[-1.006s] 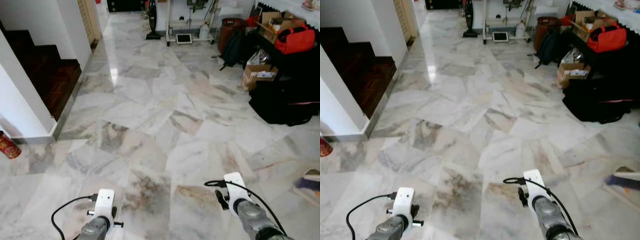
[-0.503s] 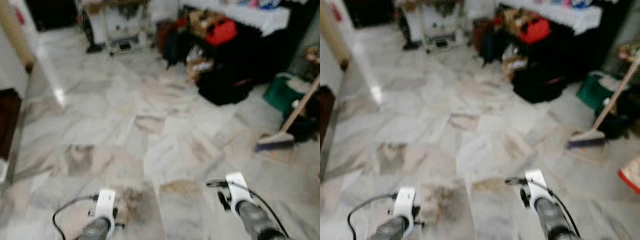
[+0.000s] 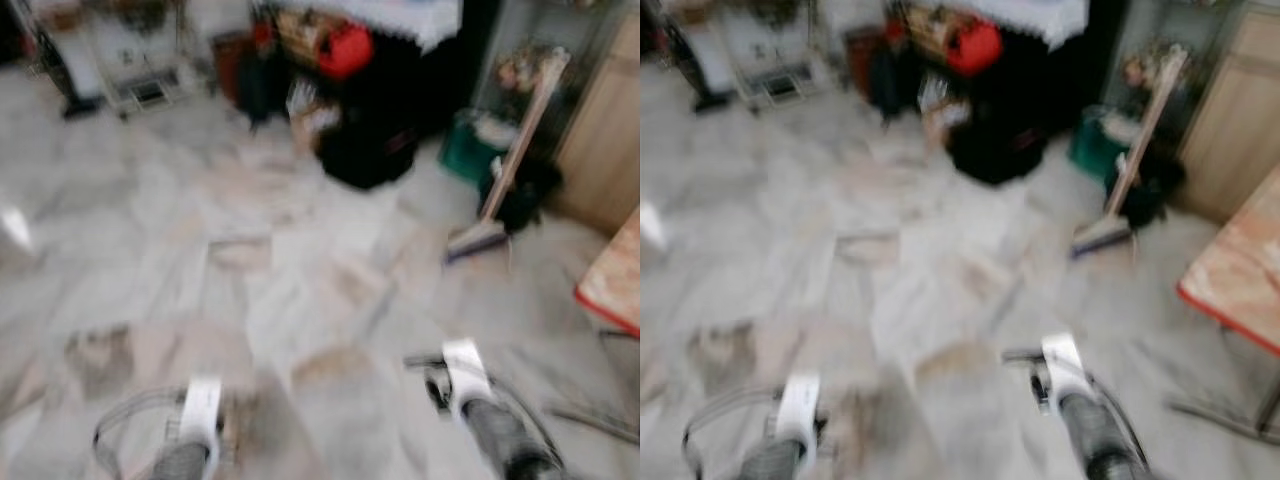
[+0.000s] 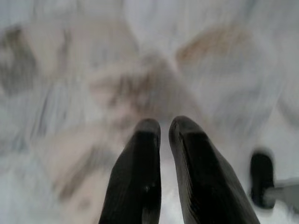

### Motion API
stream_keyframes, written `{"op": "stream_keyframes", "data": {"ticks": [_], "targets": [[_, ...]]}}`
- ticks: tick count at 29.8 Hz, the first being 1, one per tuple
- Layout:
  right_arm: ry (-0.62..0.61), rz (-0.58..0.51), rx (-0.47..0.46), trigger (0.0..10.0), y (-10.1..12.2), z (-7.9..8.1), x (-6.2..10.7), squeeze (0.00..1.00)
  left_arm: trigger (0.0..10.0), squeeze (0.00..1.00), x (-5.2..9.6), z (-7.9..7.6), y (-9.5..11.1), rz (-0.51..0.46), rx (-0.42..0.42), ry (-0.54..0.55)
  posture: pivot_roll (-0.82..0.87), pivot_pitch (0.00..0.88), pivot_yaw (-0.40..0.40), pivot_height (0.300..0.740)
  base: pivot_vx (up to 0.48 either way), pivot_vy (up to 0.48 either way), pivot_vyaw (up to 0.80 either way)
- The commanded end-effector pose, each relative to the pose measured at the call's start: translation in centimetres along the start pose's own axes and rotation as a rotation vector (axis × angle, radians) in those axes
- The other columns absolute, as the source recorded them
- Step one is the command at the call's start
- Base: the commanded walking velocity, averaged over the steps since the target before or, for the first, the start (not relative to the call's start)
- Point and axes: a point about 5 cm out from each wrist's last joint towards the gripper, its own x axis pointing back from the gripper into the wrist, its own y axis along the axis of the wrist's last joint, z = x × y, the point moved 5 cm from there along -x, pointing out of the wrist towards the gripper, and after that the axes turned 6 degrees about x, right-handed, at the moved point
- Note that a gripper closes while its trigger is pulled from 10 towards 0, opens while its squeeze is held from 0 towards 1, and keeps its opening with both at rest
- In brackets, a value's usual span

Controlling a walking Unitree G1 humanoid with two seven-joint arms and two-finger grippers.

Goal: Setting the table

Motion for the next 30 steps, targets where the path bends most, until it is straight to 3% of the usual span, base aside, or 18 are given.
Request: {"op": "stream_keyframes", "data": {"ticks": [1,16,30], "targets": [[0.017,-0.028,-0.011,10.0,1.06,0.89,-0.18,0.0,10.0,0.0,0.37,0.84,-1.38,0.043,-0.005,0.014,-0.08,0.037,0.072,0.74,0.0,0.0,-0.75],[0.0,-0.059,-0.061,10.0,1.8,0.85,-0.23,0.0,10.0,0.0,0.2,0.71,-0.86,0.043,-0.02,-0.002,-0.13,0.036,0.086,0.74,0.0,0.0,-0.1],[0.002,-0.029,-0.11,10.0,1.08,1.09,-0.22,0.0,10.0,0.0,0.3,0.81,-1.09,0.042,-0.015,-0.002,-0.11,0.028,0.102,0.74,0.0,0.0,0.0]]}}
